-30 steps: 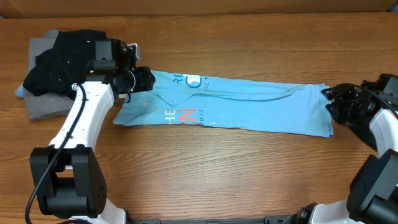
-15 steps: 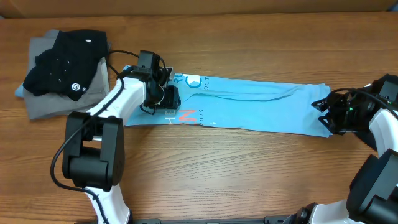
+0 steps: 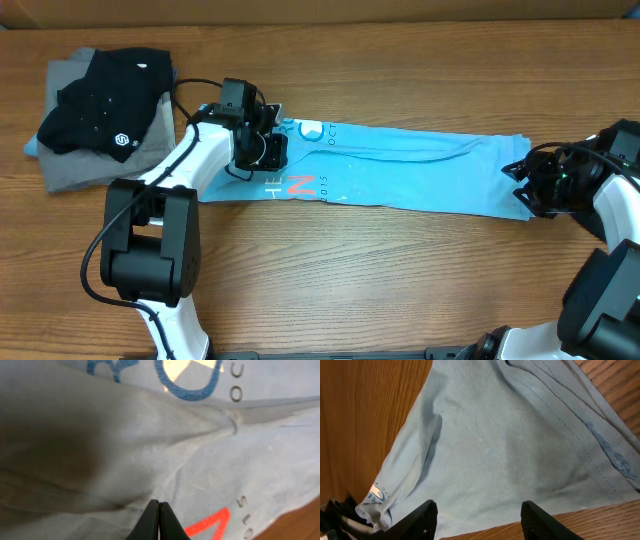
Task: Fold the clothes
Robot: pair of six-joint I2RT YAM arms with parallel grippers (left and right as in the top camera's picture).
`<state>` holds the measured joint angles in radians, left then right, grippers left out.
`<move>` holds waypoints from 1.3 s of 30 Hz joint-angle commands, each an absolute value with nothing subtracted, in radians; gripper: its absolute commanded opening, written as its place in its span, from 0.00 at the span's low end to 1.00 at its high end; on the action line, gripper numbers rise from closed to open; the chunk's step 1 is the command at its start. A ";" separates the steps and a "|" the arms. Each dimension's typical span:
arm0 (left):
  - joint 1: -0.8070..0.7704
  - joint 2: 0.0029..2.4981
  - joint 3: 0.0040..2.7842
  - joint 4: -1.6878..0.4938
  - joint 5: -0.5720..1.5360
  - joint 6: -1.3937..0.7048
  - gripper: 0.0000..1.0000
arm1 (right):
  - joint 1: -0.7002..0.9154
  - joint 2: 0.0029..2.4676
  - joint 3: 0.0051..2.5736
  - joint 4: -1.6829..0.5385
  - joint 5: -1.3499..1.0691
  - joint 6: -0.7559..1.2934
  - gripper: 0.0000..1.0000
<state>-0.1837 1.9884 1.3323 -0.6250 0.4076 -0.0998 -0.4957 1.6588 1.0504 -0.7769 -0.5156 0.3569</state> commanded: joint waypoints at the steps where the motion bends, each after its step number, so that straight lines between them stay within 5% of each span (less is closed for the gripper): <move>1: -0.184 1.982 1.385 -0.677 0.394 -0.093 0.18 | -0.491 1.651 1.073 -0.773 -0.505 0.342 0.57; 3: -0.184 1.982 1.385 -0.706 0.305 -0.093 0.33 | -0.491 1.651 1.073 -0.774 -0.505 0.343 0.57; 5: -0.184 1.984 1.372 -0.715 0.234 -0.093 0.38 | -0.491 1.651 1.073 -0.773 -0.505 0.343 0.57; 16: -0.209 2.055 1.356 -0.672 0.231 -0.089 0.39 | -0.491 1.651 1.073 -0.774 -0.483 0.343 0.57; 20: -0.227 2.061 1.356 -0.653 0.247 -0.093 0.29 | -0.491 1.651 1.073 -0.776 -0.483 0.343 0.57; 23: -0.229 2.061 1.357 -0.656 0.255 -0.093 0.05 | -0.491 1.651 1.073 -0.777 -0.483 0.343 0.57; 39: -0.232 2.045 1.594 -0.893 0.221 -0.121 0.04 | -0.491 1.651 1.073 -0.781 -0.483 0.343 0.57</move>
